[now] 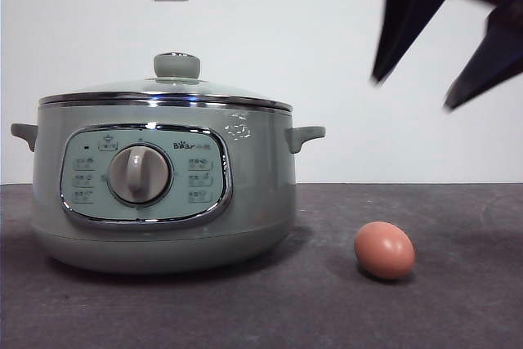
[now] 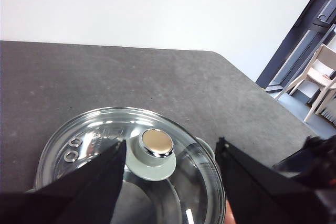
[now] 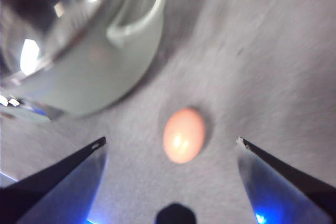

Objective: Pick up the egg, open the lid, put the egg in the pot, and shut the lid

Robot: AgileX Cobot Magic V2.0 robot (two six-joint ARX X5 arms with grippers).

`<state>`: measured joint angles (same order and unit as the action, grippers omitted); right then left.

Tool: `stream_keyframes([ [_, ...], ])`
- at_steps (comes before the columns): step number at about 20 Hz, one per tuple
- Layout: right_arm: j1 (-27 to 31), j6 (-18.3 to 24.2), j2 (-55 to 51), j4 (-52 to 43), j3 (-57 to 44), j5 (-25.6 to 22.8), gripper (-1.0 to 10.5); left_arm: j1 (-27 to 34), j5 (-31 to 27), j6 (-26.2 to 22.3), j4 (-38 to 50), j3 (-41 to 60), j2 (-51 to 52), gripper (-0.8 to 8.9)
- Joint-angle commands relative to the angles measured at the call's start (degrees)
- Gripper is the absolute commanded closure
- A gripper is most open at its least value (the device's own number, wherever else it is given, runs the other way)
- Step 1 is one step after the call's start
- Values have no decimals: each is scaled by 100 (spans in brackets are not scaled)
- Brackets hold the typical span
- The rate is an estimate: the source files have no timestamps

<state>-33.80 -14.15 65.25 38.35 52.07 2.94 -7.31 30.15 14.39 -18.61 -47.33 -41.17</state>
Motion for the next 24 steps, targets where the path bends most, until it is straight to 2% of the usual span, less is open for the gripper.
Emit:
stream_keyframes([
  [1,-214,-273,538,-210,7,-61,537,-20,-4,-50,50,-4,9,522],
  [6,-313,-564,1644,-562,7,-203,537,-24,-2,-50,46,-4,9,522],
  [12,-310,-579,2459,-984,7,-203,558,-24,-7,-52,35,-4,11,523],
  [15,-297,-601,2761,-981,7,-205,652,-24,-4,-55,26,-4,9,523],
  [19,-302,-636,2800,-964,7,-339,970,-24,-11,-70,-44,-4,9,523],
  [24,-291,-542,2350,-855,7,-332,959,-28,-7,-94,-74,-4,-13,522],
])
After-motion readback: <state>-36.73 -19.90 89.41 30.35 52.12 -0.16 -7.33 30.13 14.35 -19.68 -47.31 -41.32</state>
